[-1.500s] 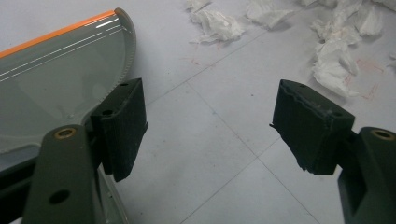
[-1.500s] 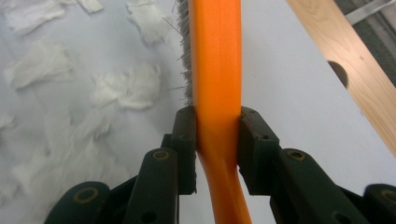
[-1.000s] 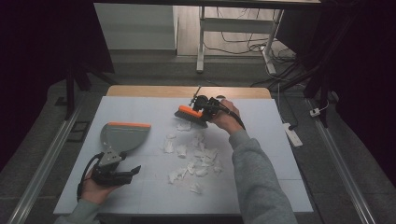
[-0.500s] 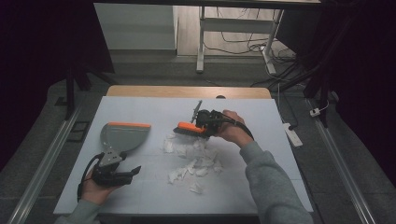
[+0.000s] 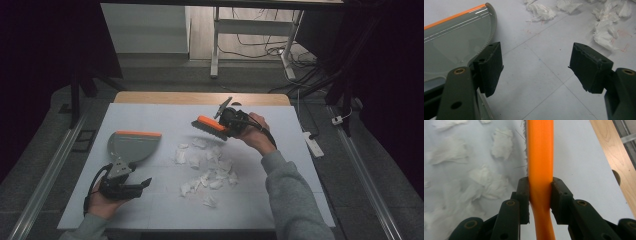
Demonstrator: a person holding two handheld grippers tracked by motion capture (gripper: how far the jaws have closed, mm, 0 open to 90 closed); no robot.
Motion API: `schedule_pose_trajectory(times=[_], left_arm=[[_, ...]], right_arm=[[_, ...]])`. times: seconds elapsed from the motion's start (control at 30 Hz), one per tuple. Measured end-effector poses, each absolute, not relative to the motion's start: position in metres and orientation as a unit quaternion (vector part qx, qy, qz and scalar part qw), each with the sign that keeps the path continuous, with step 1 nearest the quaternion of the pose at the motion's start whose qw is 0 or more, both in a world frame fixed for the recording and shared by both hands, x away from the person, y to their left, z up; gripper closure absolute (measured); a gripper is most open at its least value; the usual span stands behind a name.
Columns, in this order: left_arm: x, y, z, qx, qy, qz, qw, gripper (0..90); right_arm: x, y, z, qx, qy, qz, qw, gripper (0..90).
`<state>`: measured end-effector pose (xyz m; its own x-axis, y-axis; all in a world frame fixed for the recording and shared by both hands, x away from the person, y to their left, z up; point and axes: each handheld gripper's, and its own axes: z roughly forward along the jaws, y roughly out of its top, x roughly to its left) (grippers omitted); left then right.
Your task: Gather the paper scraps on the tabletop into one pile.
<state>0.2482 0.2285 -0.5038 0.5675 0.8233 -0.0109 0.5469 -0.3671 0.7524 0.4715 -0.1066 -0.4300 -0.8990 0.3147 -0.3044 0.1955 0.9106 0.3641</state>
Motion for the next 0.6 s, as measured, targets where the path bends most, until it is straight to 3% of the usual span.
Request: schedule_pose_trajectory(times=[0.6], left_arm=[[0.247,0.231,-0.503,0.803,0.424,0.19,0.374,28.1]], right_arm=[[0.487,-0.075,-0.448,0.108,0.973,0.128,0.159,70.9]])
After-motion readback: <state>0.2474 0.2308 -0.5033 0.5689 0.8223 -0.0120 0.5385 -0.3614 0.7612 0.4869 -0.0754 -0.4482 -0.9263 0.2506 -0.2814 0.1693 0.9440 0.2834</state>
